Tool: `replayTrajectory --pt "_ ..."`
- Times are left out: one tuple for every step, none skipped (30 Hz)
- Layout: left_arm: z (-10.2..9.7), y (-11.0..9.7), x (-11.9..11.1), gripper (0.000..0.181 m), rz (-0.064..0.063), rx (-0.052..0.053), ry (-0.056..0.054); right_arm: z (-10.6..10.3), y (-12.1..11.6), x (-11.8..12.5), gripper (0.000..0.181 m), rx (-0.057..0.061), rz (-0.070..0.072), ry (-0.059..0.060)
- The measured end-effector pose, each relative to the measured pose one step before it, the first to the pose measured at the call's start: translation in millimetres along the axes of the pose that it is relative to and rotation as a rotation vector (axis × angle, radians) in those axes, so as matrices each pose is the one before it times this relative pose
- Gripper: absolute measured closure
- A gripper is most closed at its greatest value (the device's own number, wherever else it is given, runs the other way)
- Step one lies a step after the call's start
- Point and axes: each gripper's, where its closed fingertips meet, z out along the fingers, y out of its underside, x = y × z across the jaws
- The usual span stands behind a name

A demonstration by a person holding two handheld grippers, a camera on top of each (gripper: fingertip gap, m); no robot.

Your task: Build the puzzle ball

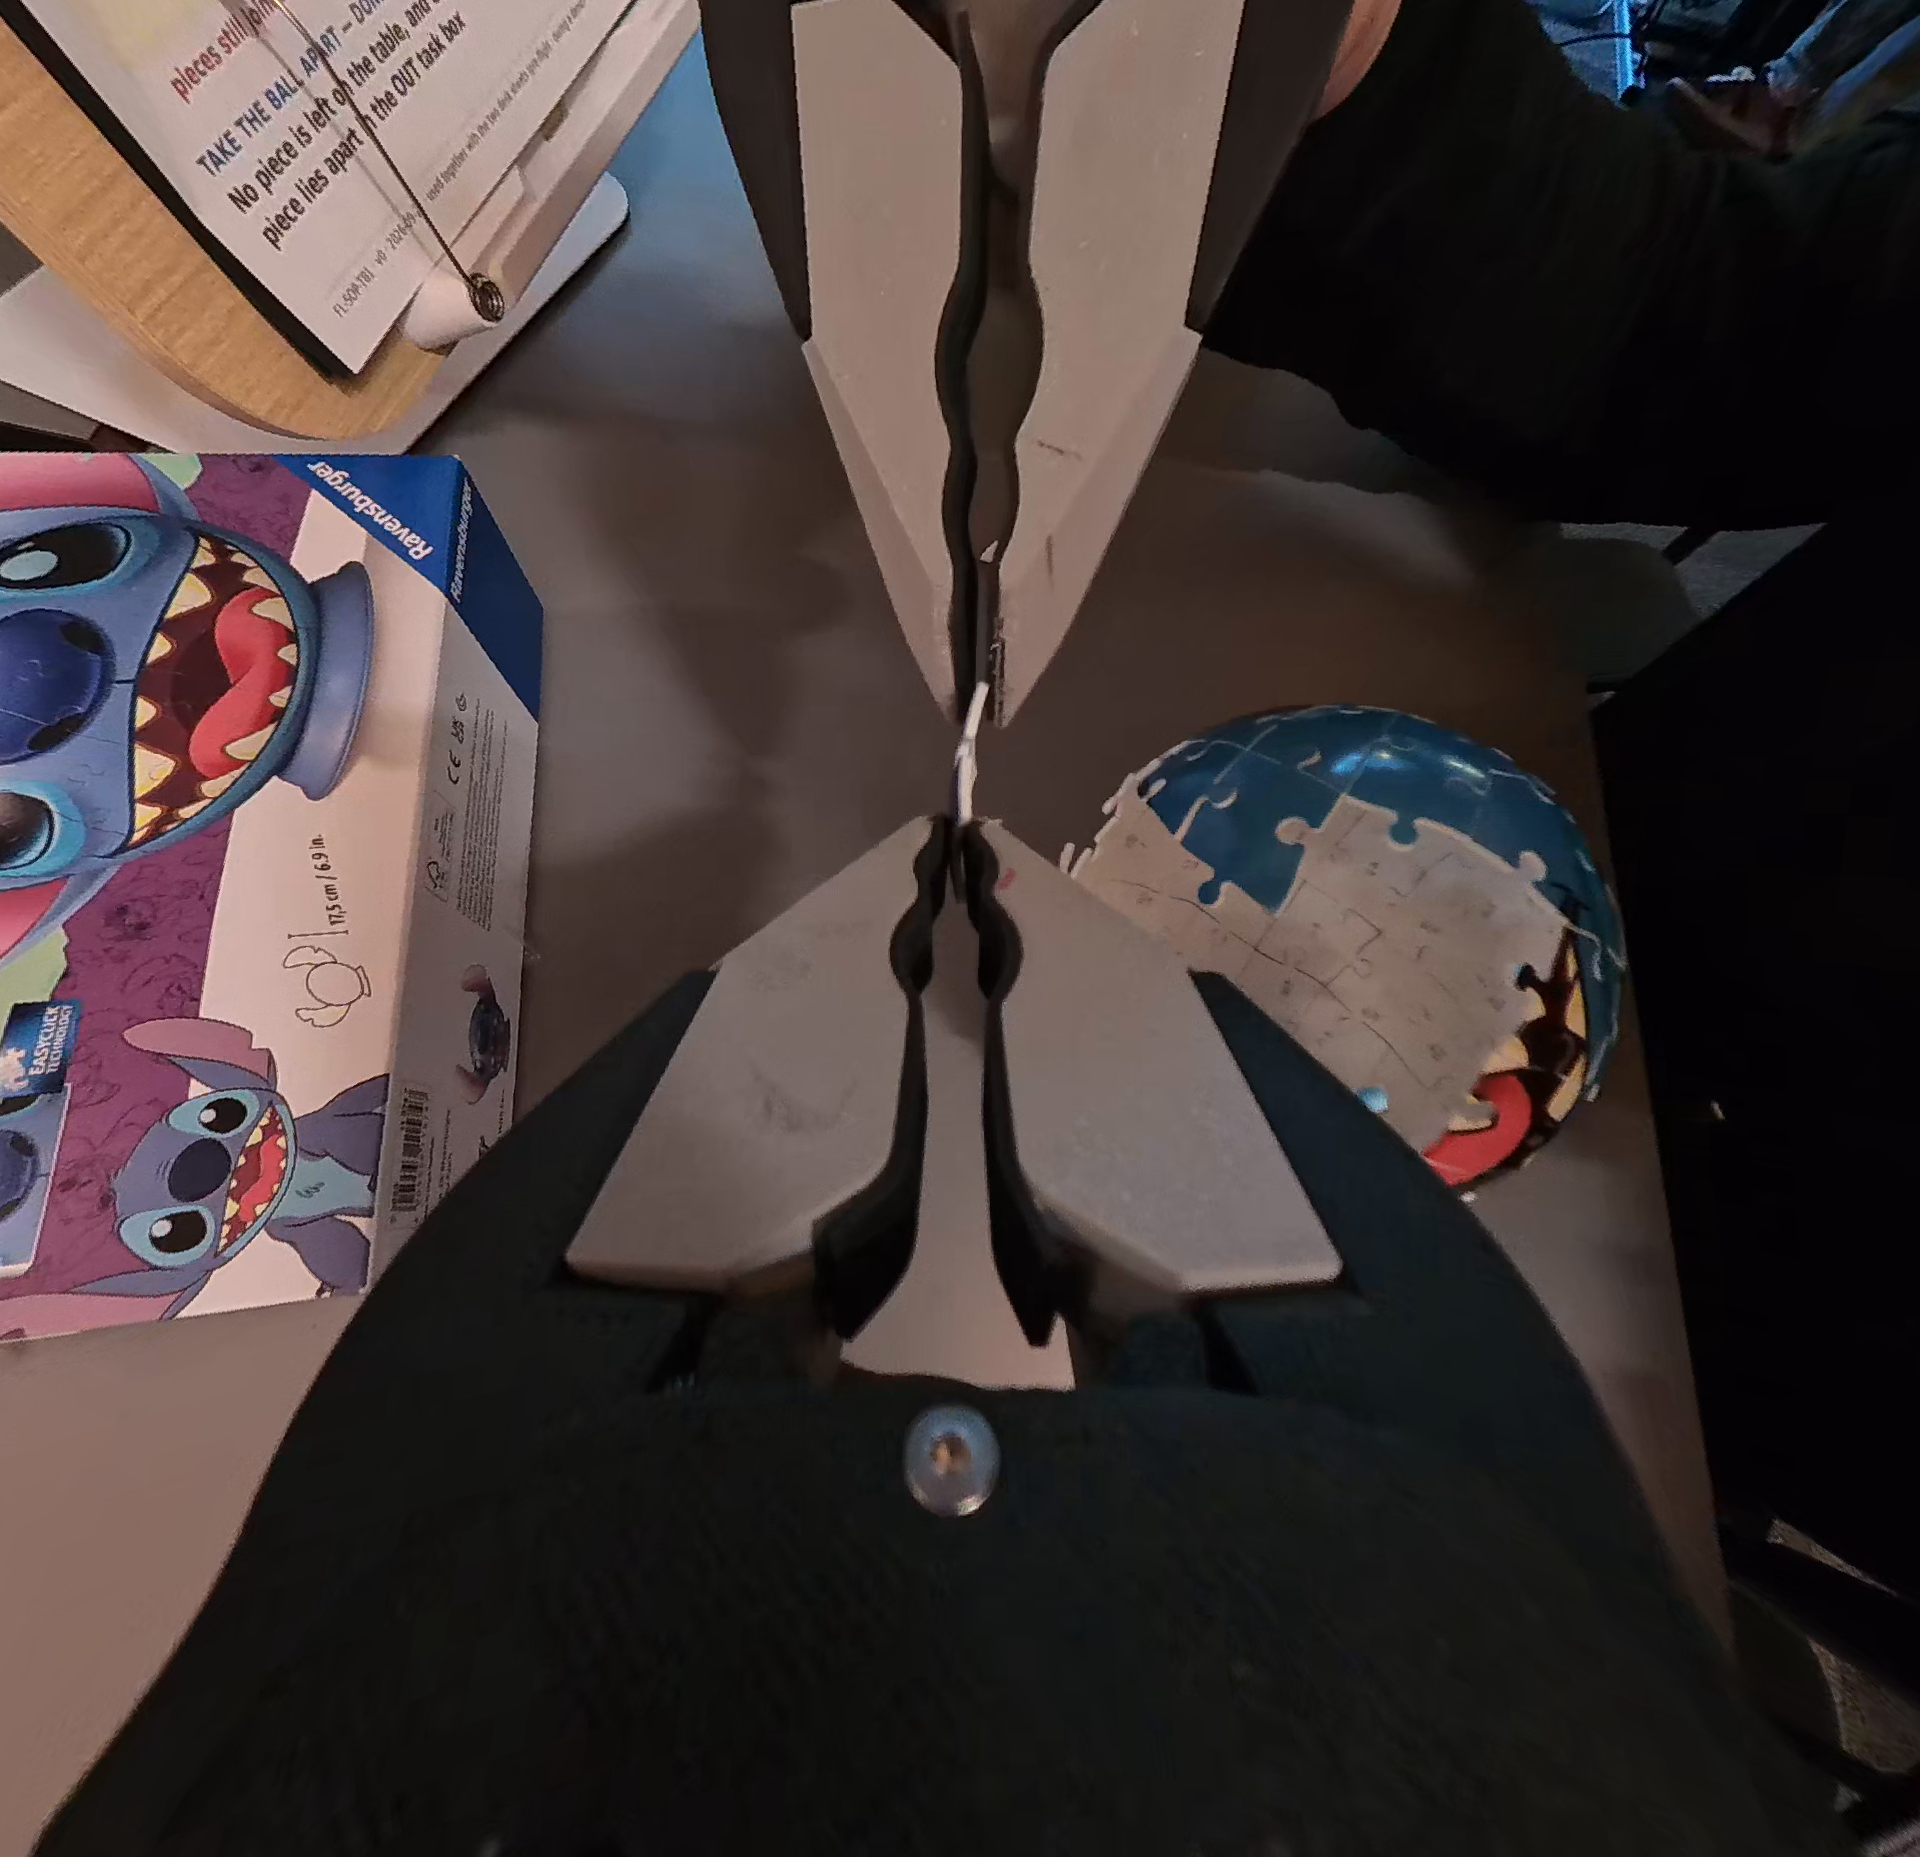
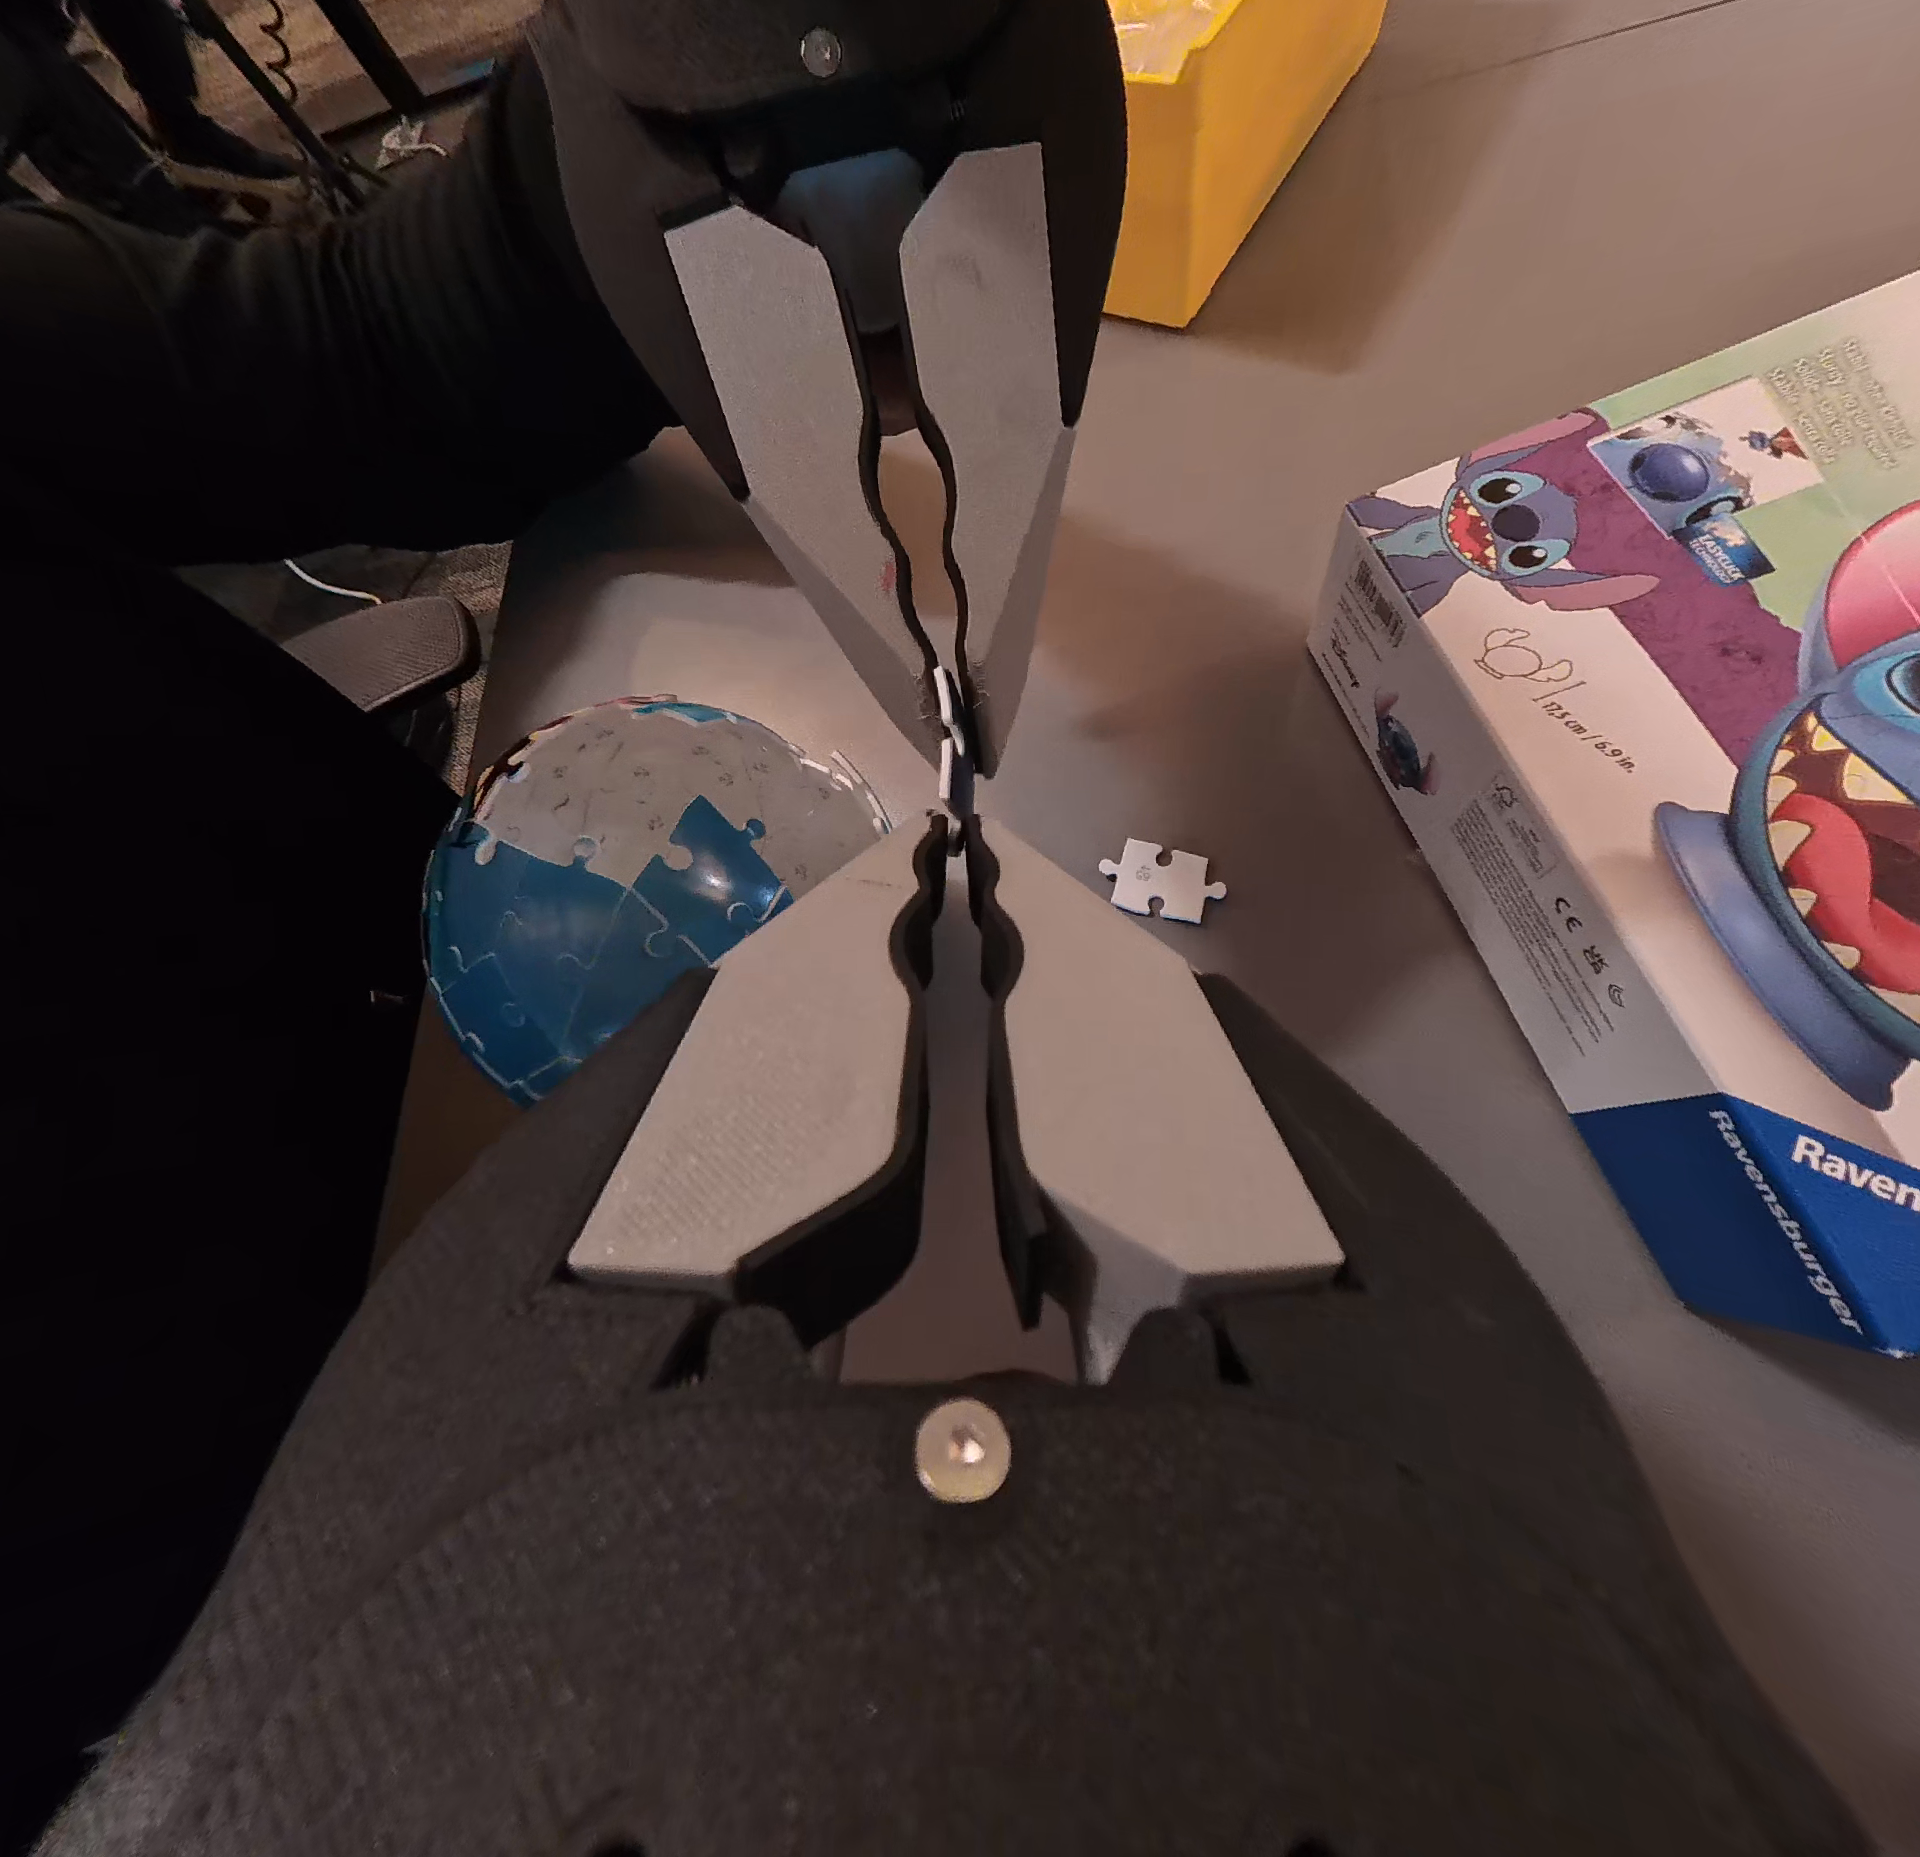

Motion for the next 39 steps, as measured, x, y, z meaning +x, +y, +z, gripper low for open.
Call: replayTrajectory --pt "0.64 0.35 -0.09 0.181 -0.0009 -0.0023 -0.0005 0.05 -0.10 0.49 0.181 0.0007 -0.0011 0.0029" --pt "0.39 0.24 -0.18 0.181 -0.0008 -0.0006 0.0000 -0.12 -0.35 0.38 0.181 0.0027 0.0009 0.0011" --pt "0.13 -0.08 0.18 0.181 -0.0014 0.0008 0.0023 -0.27 -0.41 0.04 0.181 0.0028 0.0020 -0.0018" --pt "-0.24 -0.26 -0.22 0.181 -0.0011 0.0016 0.0000 -0.23 -0.50 0.15 0.181 0.0034 0.0016 -0.0012" --pt "-0.48 -0.51 -0.42 0.181 -0.0011 0.0023 -0.0019 -0.20 -0.81 0.28 0.181 0.0058 0.0007 0.0007" --pt "-0.65 -0.36 -0.31 0.181 -0.0005 0.0021 -0.0015 -0.26 -1.30 0.25 0.181 0.0076 0.0007 0.0009" --pt "-0.69 -0.37 -0.28 0.181 0.0000 0.0025 -0.0006 -0.14 -1.26 0.11 0.181 0.0074 0.0013 -0.0003" --pt "-0.49 -0.38 -0.04 0.181 -0.0005 0.0025 0.0000 -0.13 -1.11 -0.02 0.181 0.0062 0.0010 -0.0001" --pt "-0.16 -0.26 0.07 0.181 -0.0004 0.0013 0.0010 -0.29 -1.24 -0.07 0.181 0.0068 -0.0002 0.0005" --pt "0.21 -0.08 0.35 0.181 -0.0003 0.0006 0.0026 -0.29 -1.13 -0.33 0.181 0.0063 -0.0009 -0.0001" --pt "0.54 0.04 0.74 0.181 -0.0002 -0.0003 0.0040 -0.06 -0.92 -0.45 0.181 0.0038 -0.0010 -0.0002" --pt "0.73 0.30 0.65 0.181 0.0008 -0.0019 0.0037 0.05 -0.21 -0.26 0.181 0.0006 -0.0016 0.0005" --pt "0.67 0.48 0.32 0.181 0.0016 -0.0032 0.0008 0.27 0.33 -0.27 0.181 -0.0026 -0.0023 0.0009" --pt "0.39 0.39 0.02 0.181 0.0016 -0.0029 -0.0013 0.28 0.21 0.03 0.181 -0.0021 -0.0019 0.0016" --pt "0.16 0.20 -0.19 0.181 0.0002 -0.0009 -0.0009 0.24 -0.15 -0.07 0.181 0.0005 -0.0005 0.0008" --pt "-0.04 -0.12 0.19 0.181 -0.0004 0.0003 0.0011 0.08 -0.36 -0.16 0.181 0.0016 0.0009 -0.0014" --pt "-0.24 -0.13 0.25 0.181 0.0007 0.0010 0.0007 -0.02 -0.33 -0.25 0.181 0.0019 0.0015 -0.0022" --pt "-0.21 -0.26 -0.11 0.181 0.0013 0.0007 -0.0015 -0.13 -0.25 -0.10 0.181 0.0022 0.0008 -0.0007" --pt "-0.11 -0.26 0.00 0.181 0.0013 0.0002 -0.0016 -0.05 -0.26 0.03 0.181 0.0017 0.0000 0.0000" --pt "-0.05 -0.07 0.15 0.181 0.0005 0.0003 -0.0003 -0.06 -0.14 -0.07 0.181 0.0009 -0.0001 -0.0001" --pt "0.21 -0.03 0.16 0.181 -0.0002 0.0002 0.0003 0.00 -0.09 -0.07 0.181 0.0000 -0.0003 0.0002" --pt "0.10 -0.06 -0.05 0.181 0.0000 -0.0002 -0.0002 -0.10 0.02 0.01 0.181 -0.0003 -0.0006 0.0009" --pt "0.17 -0.01 -0.05 0.181 -0.0001 0.0000 -0.0002 -0.01 -0.08 0.04 0.181 -0.0001 -0.0005 0.0008" --pt "0.02 -0.04 0.10 0.181 -0.0003 0.0003 0.0005 -0.06 -0.06 -0.11 0.181 0.0002 -0.0003 0.0002" --pt "-0.03 -0.15 0.08 0.181 0.0000 0.0005 0.0005 0.03 -0.15 -0.08 0.181 0.0005 -0.0002 0.0001" --pt "-0.24 -0.15 -0.10 0.181 0.0000 0.0008 -0.0006 -0.05 -0.17 0.03 0.181 0.0011 -0.0004 0.0004" --pt "-0.16 -0.21 0.01 0.181 0.0000 0.0010 -0.0002 -0.12 -0.30 0.05 0.181 0.0015 -0.0003 0.0002" --pt "-0.15 -0.22 0.00 0.181 -0.0001 0.0011 -0.0004 -0.06 -0.33 -0.06 0.181 0.0016 -0.0001 0.0002" --pt "-0.15 -0.20 -0.15 0.181 0.0002 0.0005 -0.0007 -0.14 -0.15 0.08 0.181 0.0014 -0.0003 0.0006" --pt "-0.09 -0.25 0.12 0.181 0.0004 0.0010 0.0003 -0.10 -0.25 -0.02 0.181 0.0011 -0.0002 0.0004" --pt "0.03 -0.11 0.13 0.181 0.0006 0.0011 0.0007 -0.19 -0.07 0.13 0.181 0.0005 0.0003 0.0003" --pt "0.20 -0.01 0.52 0.181 0.0000 0.0000 0.0030 -0.07 0.25 -0.07 0.181 -0.0008 0.0000 -0.0004" --pt "0.31 0.36 0.76 0.181 0.0003 -0.0020 0.0042 0.11 0.61 0.08 0.181 -0.0025 -0.0003 -0.0006" --pt "0.43 0.59 0.32 0.180 -0.0001 -0.0043 0.0013 0.13 1.21 0.66 0.181 -0.0059 0.0002 0.0022" --pt "0.15 0.58 -0.04 0.179 0.0006 -0.0045 -0.0019 0.26 1.75 1.25 0.181 -0.0093 0.0011 0.0054" --pt "-0.30 0.08 -0.51 0.179 0.0019 -0.0008 -0.0046 0.15 2.11 1.17 0.181 -0.0103 0.0014 0.0038" --pt "-0.80 0.36 -0.32 0.178 0.0022 -0.0016 -0.0017 0.01 2.04 0.86 0.181 -0.0099 0.0018 0.0016" --pt "-1.25 0.18 -0.77 0.178 0.0003 -0.0005 -0.0040 -0.17 2.34 0.85 0.181 -0.0117 0.0025 0.0022" --pt "-1.71 -0.75 -1.13 0.177 -0.0012 0.0049 -0.0049 -0.19 2.49 0.94 0.181 -0.0122 0.0030 0.0023"
